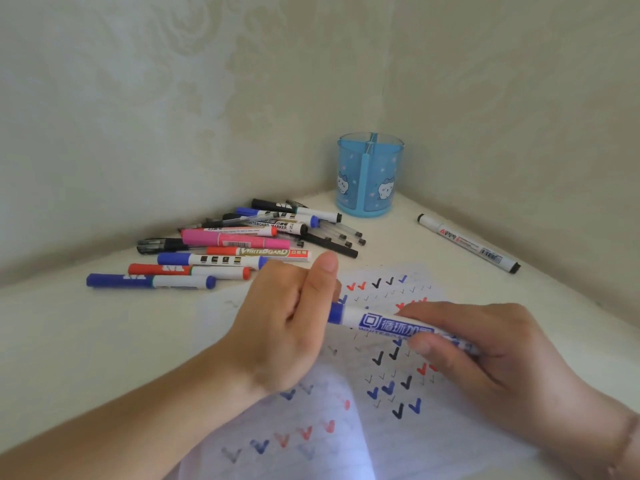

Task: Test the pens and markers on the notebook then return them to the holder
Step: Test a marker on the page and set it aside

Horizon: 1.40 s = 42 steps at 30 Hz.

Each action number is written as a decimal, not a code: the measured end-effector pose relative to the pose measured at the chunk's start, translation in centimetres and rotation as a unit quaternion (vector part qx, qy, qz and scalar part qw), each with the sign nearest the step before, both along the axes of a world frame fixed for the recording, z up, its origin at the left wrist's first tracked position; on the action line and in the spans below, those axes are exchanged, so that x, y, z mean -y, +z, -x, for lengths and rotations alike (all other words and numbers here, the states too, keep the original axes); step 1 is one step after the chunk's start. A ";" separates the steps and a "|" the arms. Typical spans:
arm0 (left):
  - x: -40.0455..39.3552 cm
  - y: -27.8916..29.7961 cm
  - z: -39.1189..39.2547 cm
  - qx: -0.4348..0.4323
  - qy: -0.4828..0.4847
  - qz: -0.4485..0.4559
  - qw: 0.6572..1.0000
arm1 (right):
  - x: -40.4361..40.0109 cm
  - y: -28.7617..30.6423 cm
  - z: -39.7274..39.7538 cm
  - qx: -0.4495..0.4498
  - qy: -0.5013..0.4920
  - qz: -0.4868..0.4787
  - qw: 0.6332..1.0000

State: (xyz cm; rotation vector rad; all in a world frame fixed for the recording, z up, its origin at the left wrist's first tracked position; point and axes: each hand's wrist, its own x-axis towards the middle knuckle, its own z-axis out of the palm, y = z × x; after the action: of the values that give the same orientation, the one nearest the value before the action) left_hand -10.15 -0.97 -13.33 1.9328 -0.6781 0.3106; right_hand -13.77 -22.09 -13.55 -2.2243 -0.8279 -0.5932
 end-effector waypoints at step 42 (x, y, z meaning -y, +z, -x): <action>-2.8 -0.7 -3.8 0.006 0.124 -0.152 0.981 | 6.9 1.3 -11.4 -0.110 -0.484 0.380 0.780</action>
State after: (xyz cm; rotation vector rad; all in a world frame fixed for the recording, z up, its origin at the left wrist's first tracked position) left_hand -6.37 1.78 -14.02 2.3157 -0.5140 0.3903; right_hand -2.40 -28.96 -12.28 -3.3587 0.4016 -0.4393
